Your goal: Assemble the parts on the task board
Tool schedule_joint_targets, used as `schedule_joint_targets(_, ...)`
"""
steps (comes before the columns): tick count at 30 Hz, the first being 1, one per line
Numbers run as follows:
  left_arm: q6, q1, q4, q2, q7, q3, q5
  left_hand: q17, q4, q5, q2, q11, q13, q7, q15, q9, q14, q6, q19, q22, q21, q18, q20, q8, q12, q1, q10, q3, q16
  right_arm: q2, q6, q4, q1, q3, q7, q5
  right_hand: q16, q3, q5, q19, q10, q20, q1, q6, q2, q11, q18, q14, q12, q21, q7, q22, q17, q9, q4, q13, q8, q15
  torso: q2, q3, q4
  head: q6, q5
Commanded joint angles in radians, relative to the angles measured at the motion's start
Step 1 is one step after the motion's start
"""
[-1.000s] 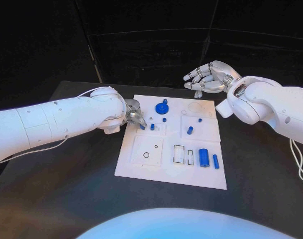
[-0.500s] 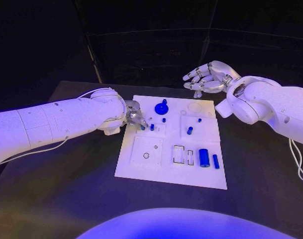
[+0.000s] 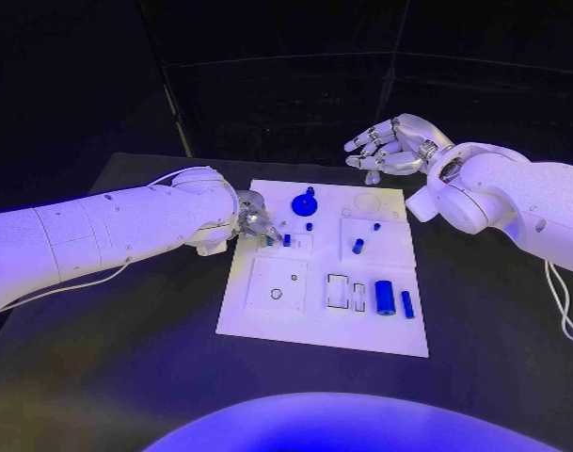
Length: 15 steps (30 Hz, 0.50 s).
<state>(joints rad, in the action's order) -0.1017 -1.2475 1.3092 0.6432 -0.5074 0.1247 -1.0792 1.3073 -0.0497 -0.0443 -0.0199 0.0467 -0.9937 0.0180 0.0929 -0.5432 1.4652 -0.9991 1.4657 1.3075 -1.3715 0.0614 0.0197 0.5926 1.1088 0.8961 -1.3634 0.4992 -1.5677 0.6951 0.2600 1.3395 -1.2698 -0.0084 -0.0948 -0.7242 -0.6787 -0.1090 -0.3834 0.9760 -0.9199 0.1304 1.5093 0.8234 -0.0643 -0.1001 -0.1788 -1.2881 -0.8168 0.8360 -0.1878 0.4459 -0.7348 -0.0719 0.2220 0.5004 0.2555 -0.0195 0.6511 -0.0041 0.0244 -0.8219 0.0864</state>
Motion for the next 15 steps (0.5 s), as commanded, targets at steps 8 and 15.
schedule_joint_targets(8, 0.007, 0.001, -0.003, -0.001, -0.006, 0.001, 0.005, 0.263, 0.029, -0.002, -0.013, -0.003, -0.001, 0.008, 0.005, 0.007, 0.106, -0.008, 0.022, 0.034, -0.003, -0.005, -0.009, -0.008, 0.004, -0.043, 0.001, -0.067, -0.003, -0.002, -0.006, -0.002, -0.002, 0.001, -0.008, -0.002, -0.002, -0.003, -0.004, -0.008, 0.010, -0.001, -0.003, -0.009, -0.004, 0.000, -0.003, 0.008, -0.005, -0.005, 0.000, -0.001, 0.001, 0.000, 0.001, -0.001, 0.006, -0.003, 0.000, -0.0015, 0.0006, 0.001, -0.002)
schedule_joint_targets(15, 0.063, 0.000, 0.025, 0.019, 0.004, -0.001, 0.006, 0.263, 0.042, -0.003, -0.046, -0.006, 0.031, 0.012, 0.005, 0.012, 0.106, 0.004, 0.015, 0.016, 0.015, 0.000, -0.010, -0.016, -0.023, -0.053, 0.019, -0.141, -0.003, -0.002, -0.008, -0.004, -0.001, 0.001, -0.008, -0.002, -0.002, -0.003, -0.004, -0.008, 0.010, -0.001, -0.003, -0.009, -0.004, 0.000, -0.003, 0.008, -0.005, -0.005, 0.000, -0.001, 0.001, 0.000, 0.001, -0.001, 0.006, -0.003, 0.000, -0.0020, 0.0012, 0.004, -0.004)
